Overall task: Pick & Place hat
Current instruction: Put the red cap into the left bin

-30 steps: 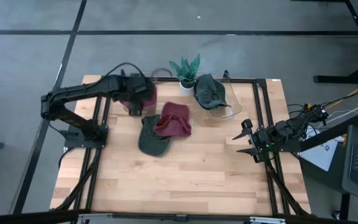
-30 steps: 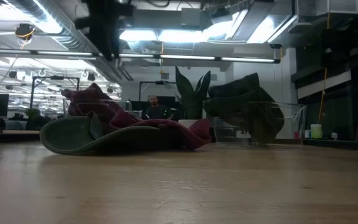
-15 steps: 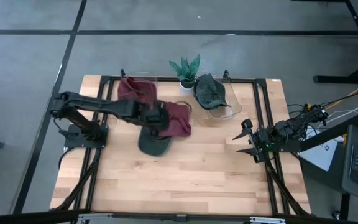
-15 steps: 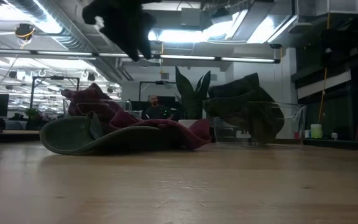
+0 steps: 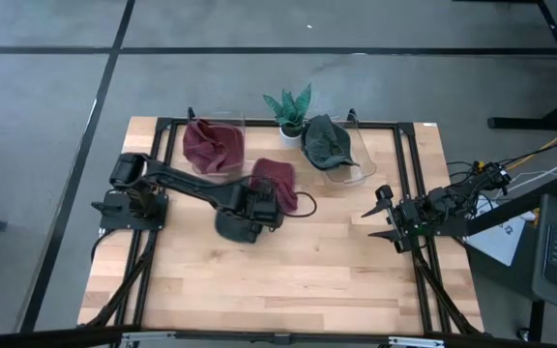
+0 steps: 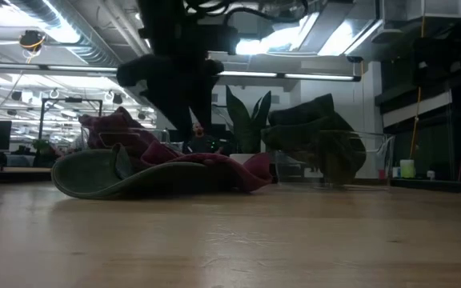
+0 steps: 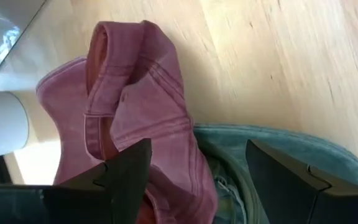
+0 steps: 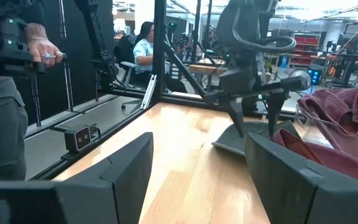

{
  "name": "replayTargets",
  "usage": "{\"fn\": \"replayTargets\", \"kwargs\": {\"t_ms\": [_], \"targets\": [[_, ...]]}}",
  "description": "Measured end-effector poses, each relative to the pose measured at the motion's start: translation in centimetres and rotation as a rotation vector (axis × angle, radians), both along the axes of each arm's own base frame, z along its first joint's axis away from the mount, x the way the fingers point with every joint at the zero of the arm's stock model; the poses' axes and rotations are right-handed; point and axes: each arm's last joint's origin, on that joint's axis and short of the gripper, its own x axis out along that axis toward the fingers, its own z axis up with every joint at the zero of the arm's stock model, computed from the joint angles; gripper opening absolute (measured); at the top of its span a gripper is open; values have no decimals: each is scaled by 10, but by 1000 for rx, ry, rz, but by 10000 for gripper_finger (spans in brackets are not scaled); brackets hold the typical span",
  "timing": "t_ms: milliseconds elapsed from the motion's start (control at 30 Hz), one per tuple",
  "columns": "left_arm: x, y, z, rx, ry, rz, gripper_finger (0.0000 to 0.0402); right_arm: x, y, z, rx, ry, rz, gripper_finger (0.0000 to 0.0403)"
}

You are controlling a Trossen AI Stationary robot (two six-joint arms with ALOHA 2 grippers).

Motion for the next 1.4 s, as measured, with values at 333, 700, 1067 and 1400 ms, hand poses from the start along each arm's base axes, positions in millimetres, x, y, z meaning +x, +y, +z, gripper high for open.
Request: {"fn": "replayTargets", "kwargs": {"t_ms": [333, 700, 1067, 1400], "targets": [[6, 4, 0, 56, -62, 43, 260, 0, 0, 0, 0, -1, 0, 252], [12, 18, -3, 111, -81, 79, 260, 0, 0, 0, 0, 0, 0, 252], [12, 18, -2, 138, -111, 130, 260, 0, 0, 0, 0, 0, 0, 252], [17, 4, -16, 57, -96, 106, 260, 0, 0, 0, 0, -1, 0, 252]]}}
